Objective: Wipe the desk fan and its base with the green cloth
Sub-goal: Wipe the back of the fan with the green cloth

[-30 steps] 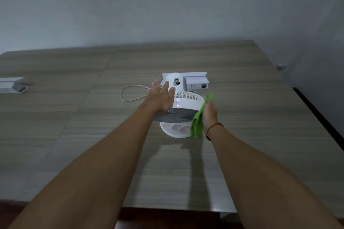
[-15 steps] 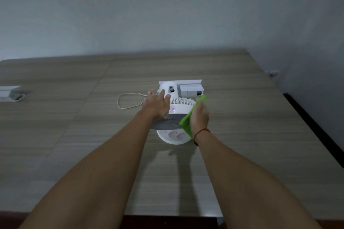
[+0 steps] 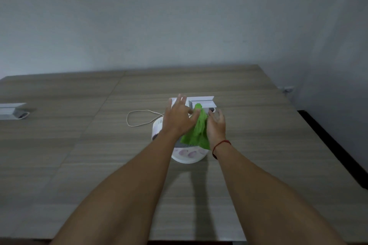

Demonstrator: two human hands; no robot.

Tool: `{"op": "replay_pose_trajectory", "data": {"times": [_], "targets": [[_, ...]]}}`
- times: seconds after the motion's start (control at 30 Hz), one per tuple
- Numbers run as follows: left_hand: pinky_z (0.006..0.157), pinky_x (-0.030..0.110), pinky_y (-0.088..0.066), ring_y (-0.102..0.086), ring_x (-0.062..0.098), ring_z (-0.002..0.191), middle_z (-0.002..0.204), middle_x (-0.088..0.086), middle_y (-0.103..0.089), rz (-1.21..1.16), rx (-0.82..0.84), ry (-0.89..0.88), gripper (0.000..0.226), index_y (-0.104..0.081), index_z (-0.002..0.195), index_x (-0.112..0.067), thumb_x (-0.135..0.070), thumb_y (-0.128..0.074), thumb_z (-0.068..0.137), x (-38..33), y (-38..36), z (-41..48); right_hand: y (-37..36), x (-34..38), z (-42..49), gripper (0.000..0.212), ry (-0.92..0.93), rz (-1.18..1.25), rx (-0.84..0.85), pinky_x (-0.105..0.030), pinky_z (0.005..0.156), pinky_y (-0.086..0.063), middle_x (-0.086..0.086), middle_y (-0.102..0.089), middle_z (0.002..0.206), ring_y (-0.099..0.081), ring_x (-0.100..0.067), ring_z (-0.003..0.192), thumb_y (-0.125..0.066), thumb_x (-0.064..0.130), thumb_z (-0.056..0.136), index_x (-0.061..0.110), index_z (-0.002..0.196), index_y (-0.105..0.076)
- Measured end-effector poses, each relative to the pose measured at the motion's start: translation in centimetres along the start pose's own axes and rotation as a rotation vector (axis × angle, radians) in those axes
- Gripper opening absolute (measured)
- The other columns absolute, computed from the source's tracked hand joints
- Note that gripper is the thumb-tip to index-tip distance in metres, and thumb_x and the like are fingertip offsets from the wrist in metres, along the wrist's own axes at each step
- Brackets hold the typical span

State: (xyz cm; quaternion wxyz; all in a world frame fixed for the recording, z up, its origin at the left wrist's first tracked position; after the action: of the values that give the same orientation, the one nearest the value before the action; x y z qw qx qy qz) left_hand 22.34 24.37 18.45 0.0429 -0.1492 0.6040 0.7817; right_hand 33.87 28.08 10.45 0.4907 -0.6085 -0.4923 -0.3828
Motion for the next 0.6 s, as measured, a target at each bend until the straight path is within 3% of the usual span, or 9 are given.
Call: {"op": "replay_pose_trajectory", "data": {"times": [0.07, 0.1, 0.2, 0.27, 0.33, 0.47, 0.6], "targets": [[0.123, 0.041, -0.003, -0.015, 0.019, 0.151, 0.160, 0.007, -0.029, 0.116, 0.015, -0.065, 0.051, -0.071, 0.118, -0.014, -0.051, -0.046, 0.093, -1.1, -0.7, 0.0, 0.8, -0.1, -0.1, 0.058, -0.002, 0.054, 0.008, -0.036, 0.105, -0.046, -0.007, -0.049, 0.142, -0.054, -0.020, 0.125, -0.049, -0.005, 0.087, 0.008, 0.143, -0.037], [0.123, 0.040, -0.005, -0.016, 0.019, 0.151, 0.159, 0.008, -0.029, 0.148, 0.013, -0.092, 0.049, -0.070, 0.118, -0.015, -0.050, -0.049, 0.092, -1.4, -0.9, 0.0, 1.1, -0.1, -0.1, 0.058, -0.008, 0.026, 0.012, -0.032, 0.102, -0.045, -0.007, -0.046, 0.144, -0.052, -0.018, 0.126, -0.052, -0.006, 0.087, 0.005, 0.141, -0.038], [0.114, 0.038, -0.022, -0.036, 0.025, 0.141, 0.149, 0.011, -0.046, 0.110, -0.053, -0.126, 0.035, -0.073, 0.109, -0.011, -0.035, -0.057, 0.090, -2.4, -0.4, -0.2, 2.3, -0.9, -0.4, 0.061, -0.144, -0.176, 0.020, -0.031, 0.091, -0.044, -0.011, -0.052, 0.132, -0.054, -0.023, 0.116, -0.064, 0.021, 0.087, 0.005, 0.140, -0.039], [0.099, 0.037, -0.036, -0.052, 0.028, 0.121, 0.127, 0.009, -0.063, 0.106, -0.118, -0.126, 0.029, -0.073, 0.101, -0.009, -0.031, -0.058, 0.089, -3.0, 0.4, -0.2, 2.9, -1.8, -0.6, 0.056, -0.247, -0.239, 0.056, -0.028, 0.079, -0.045, -0.011, -0.059, 0.113, -0.057, -0.023, 0.096, -0.065, 0.036, 0.086, 0.002, 0.129, -0.052], [0.086, 0.037, -0.039, -0.058, 0.030, 0.103, 0.106, 0.010, -0.067, 0.085, -0.126, -0.118, 0.025, -0.067, 0.096, -0.007, -0.028, -0.054, 0.091, -3.5, 0.8, -0.4, 3.4, -2.4, -0.4, 0.054, -0.280, -0.238, 0.049, -0.025, 0.073, -0.048, -0.010, -0.064, 0.104, -0.058, -0.022, 0.087, -0.066, 0.044, 0.083, 0.002, 0.117, -0.061], [0.078, 0.042, -0.042, -0.061, 0.038, 0.095, 0.102, 0.017, -0.066, -0.131, -0.015, -0.042, 0.025, -0.051, 0.111, -0.006, -0.025, -0.041, 0.099, -3.9, -0.2, -0.9, 3.5, -3.1, -0.9, 0.047, -0.332, -0.086, 0.065, -0.026, 0.072, -0.051, -0.005, -0.064, 0.092, -0.063, -0.018, 0.077, -0.069, 0.044, 0.080, 0.007, 0.108, -0.063], [0.073, 0.037, -0.040, -0.061, 0.037, 0.096, 0.095, 0.015, -0.061, -0.434, 0.005, 0.045, 0.026, -0.045, 0.117, -0.004, -0.023, -0.037, 0.102, -4.2, 0.4, -1.0, 4.6, -0.2, -0.9, 0.025, -0.153, 0.015, -0.085, -0.024, 0.058, -0.048, -0.003, -0.063, 0.083, -0.061, -0.017, 0.073, -0.067, 0.032, 0.086, 0.010, 0.094, -0.064]]}}
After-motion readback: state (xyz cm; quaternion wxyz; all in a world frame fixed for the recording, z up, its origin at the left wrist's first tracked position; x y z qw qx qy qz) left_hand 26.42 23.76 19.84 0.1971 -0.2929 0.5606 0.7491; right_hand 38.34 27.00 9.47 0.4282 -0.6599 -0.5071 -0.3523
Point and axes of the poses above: each hand's wrist, its own z-axis towards the middle knuckle, its own y-axis out of the back of the hand, x = y × z, the point moved 8 cm from there along z, towards the middle knuckle
